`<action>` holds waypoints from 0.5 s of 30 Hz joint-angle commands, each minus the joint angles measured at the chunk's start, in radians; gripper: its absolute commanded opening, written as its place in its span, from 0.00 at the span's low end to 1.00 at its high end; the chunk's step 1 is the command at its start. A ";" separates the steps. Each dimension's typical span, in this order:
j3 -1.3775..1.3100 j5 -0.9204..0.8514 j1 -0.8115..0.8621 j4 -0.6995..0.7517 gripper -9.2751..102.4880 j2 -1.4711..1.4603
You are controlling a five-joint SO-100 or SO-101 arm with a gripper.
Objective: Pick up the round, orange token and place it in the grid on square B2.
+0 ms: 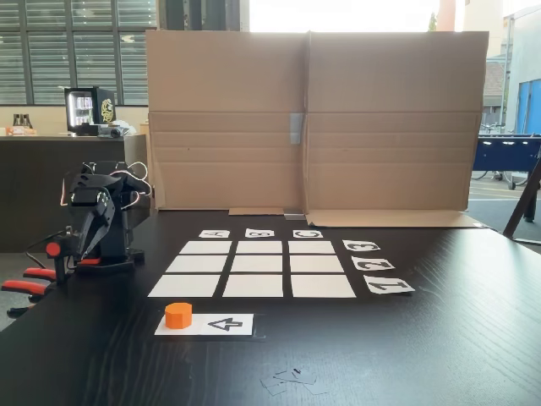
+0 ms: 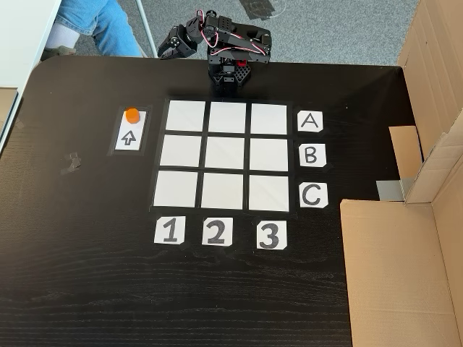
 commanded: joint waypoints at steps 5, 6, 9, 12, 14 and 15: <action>-0.005 0.012 0.058 -0.014 0.08 0.011; -0.005 0.012 0.058 -0.014 0.08 0.011; -0.005 0.012 0.058 -0.014 0.08 0.011; -0.006 0.014 0.058 -0.014 0.08 0.009; -0.008 0.015 0.055 -0.015 0.08 0.006; -0.008 0.015 0.054 -0.015 0.08 0.005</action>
